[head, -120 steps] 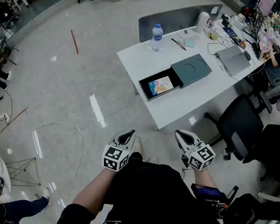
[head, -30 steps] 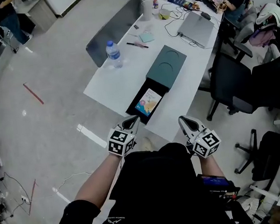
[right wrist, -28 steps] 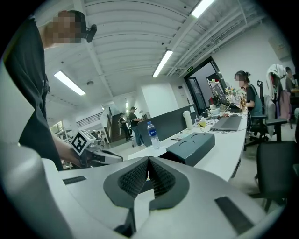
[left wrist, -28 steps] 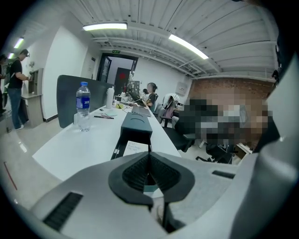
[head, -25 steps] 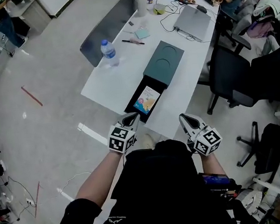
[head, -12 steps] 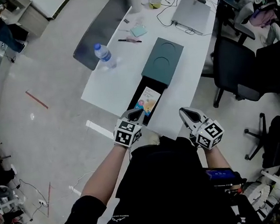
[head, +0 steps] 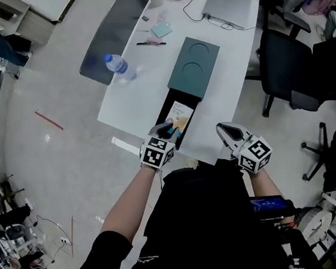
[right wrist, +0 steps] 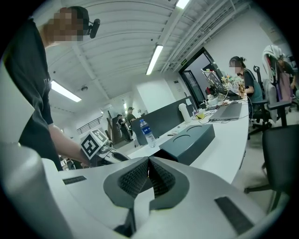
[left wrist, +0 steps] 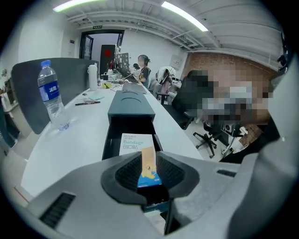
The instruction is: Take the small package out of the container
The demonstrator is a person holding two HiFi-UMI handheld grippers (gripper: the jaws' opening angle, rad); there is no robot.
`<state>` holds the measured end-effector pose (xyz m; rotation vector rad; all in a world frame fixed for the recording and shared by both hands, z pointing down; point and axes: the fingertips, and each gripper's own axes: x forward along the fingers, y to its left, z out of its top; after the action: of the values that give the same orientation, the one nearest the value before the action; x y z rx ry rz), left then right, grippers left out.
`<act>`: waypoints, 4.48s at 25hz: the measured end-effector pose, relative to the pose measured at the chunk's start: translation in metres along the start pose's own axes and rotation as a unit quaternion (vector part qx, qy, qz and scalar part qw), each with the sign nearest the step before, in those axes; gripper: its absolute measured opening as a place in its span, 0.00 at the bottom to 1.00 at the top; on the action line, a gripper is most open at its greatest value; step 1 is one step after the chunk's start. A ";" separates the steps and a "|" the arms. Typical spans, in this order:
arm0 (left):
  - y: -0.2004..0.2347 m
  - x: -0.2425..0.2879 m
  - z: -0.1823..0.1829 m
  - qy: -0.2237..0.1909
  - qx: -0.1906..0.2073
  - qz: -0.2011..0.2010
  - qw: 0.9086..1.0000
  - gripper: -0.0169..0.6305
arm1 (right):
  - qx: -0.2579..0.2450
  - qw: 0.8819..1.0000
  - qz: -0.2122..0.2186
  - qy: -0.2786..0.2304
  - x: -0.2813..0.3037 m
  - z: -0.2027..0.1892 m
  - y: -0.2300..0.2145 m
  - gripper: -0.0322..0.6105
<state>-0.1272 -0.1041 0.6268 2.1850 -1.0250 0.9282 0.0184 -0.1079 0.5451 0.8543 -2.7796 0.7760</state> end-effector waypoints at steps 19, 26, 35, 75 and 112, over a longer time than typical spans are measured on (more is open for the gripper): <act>0.020 0.043 -0.025 0.138 0.046 0.027 0.989 0.60 | 0.033 0.999 -0.027 -0.005 -0.010 -0.009 -0.024 0.09; 0.019 0.047 -0.028 0.169 0.059 0.021 0.984 0.62 | 0.039 0.999 -0.029 -0.006 -0.009 -0.011 -0.026 0.09; 0.023 0.040 -0.027 0.216 0.061 0.040 0.974 0.64 | 0.041 0.999 -0.025 -0.007 -0.002 -0.006 -0.022 0.09; 0.024 0.043 -0.005 0.176 -0.004 0.040 0.984 0.60 | 0.047 0.998 -0.041 -0.017 -0.017 -0.013 -0.035 0.09; 0.009 -0.093 0.015 -0.133 -0.076 0.058 0.986 0.60 | -0.053 0.998 -0.017 -0.009 -0.025 0.002 0.041 0.09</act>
<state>-0.1731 -0.0805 0.5477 2.1774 -1.3149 0.5937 0.0165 -0.0672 0.5185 0.8915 -2.7841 0.6137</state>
